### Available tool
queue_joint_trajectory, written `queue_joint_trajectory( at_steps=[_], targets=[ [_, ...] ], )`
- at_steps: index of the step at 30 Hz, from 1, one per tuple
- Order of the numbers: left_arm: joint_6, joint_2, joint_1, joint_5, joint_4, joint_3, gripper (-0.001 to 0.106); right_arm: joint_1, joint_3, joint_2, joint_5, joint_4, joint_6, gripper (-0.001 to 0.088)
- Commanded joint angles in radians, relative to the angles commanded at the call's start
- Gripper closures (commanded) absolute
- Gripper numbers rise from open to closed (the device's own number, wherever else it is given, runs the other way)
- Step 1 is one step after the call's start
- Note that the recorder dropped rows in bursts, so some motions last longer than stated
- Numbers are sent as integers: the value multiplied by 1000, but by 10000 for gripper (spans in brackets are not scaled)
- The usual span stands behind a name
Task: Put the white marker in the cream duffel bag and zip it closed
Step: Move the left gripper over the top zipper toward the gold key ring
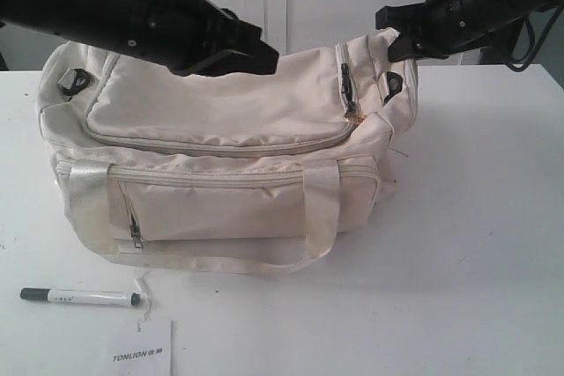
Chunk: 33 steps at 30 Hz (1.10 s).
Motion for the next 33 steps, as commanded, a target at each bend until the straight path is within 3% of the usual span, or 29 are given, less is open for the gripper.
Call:
queue_joint_trajectory(
  at_steps=[12,18,19,22,25,30,33],
  targets=[
    [-16,131,-21,3,-34,-128,1053,0,0,0,-2,0,0,868],
    [-32,205,-21,60,-51,-203,1046,0,0,0,-2,0,0,868],
    [-41,220,-21,78,-51,-217,1020,0,0,0,-2,0,0,868],
    [-82,278,-21,130,-51,-247,763,0,0,0,-2,0,0,868],
    [-130,297,-21,128,-51,-247,660,0,0,0,-2,0,0,868],
    [-270,342,-21,128,-77,-247,647,0,0,0,-2,0,0,868],
    [-280,369,-21,120,-107,-260,647,0,0,0,-2,0,0,868]
  ],
)
